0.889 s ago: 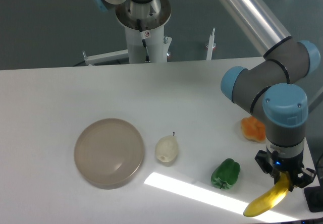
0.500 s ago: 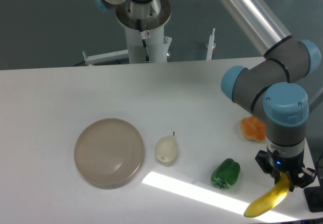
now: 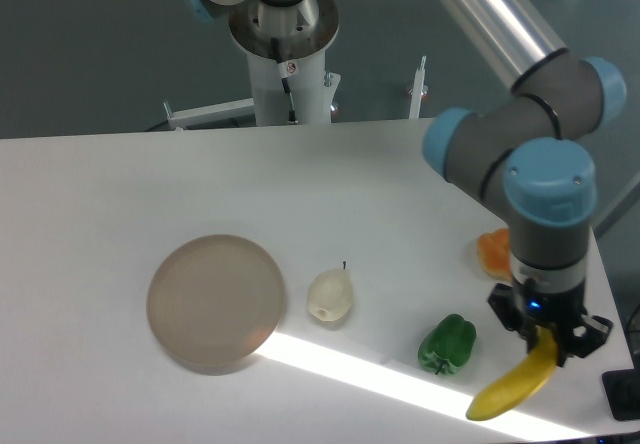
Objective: Place bananas on a plate
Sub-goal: 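Carry the banana over the beige plate and lower it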
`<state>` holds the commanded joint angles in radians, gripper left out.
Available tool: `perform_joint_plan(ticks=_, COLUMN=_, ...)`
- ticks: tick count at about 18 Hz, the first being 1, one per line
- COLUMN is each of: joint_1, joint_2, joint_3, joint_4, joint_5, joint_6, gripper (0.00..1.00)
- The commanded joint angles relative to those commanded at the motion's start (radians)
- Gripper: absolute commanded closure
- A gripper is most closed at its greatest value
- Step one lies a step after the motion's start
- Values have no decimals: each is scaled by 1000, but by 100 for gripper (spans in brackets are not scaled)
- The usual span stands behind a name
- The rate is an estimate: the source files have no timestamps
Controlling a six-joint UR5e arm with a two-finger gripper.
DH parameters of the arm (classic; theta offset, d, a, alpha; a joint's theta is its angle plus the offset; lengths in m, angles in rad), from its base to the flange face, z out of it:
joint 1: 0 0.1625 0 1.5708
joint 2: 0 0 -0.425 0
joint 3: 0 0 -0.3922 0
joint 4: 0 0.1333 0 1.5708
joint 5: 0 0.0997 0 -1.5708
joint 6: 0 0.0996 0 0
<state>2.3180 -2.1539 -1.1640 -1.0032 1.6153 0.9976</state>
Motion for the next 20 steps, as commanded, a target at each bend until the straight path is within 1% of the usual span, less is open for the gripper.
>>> perform_joint_plan(ticks=2, joint_1=-26, joint_2=46, joint_3=-45, joint_4=-17, joint_5=-34, joint_6=-104, gripper=80)
perform_joint_plan(ticks=4, joint_1=-55, joint_2=101, joint_3=-92, joint_4=-47, joint_5=-49, joint_6=-184, gripper=80)
perform_joint_plan(ticks=7, joint_1=-101, joint_2=179, joint_3=-163, joint_4=-109, joint_5=-57, joint_6=-252, gripper=80)
perform_joint_plan(ticks=10, joint_1=-152, joint_2=216, joint_3=-207, joint_4=-158, joint_5=-61, joint_6=-371, gripper=80)
perform_joint_plan(ticks=14, joint_1=-215, joint_2=246, joint_3=-265, joint_4=-156, joint_5=-61, joint_6=-427, gripper=80)
perform_joint_plan(ticks=16, joint_1=-258, joint_2=262, joint_3=-337, joint_4=-149, joint_5=-64, joint_6=-479, gripper=80)
perform_joint_plan(ticks=17, joint_1=-267, joint_2=269, joint_3=-360, joint_4=-144, joint_5=-64, joint_6=-490, gripper=80)
perform_joint_plan(ticks=18, joint_1=-279, joint_2=270, joint_3=-387, joint_4=-123, joint_5=-64, joint_6=-499, gripper=80)
perform_joint_plan(ticks=19, joint_1=-291, joint_2=272, joint_3=-411, joint_4=-85, joint_5=-63, joint_6=-510, gripper=80)
perform_joint_plan(ticks=20, joint_1=-310, joint_2=270, joint_3=-440, joint_4=-33, joint_5=-61, joint_6=-523, gripper=80)
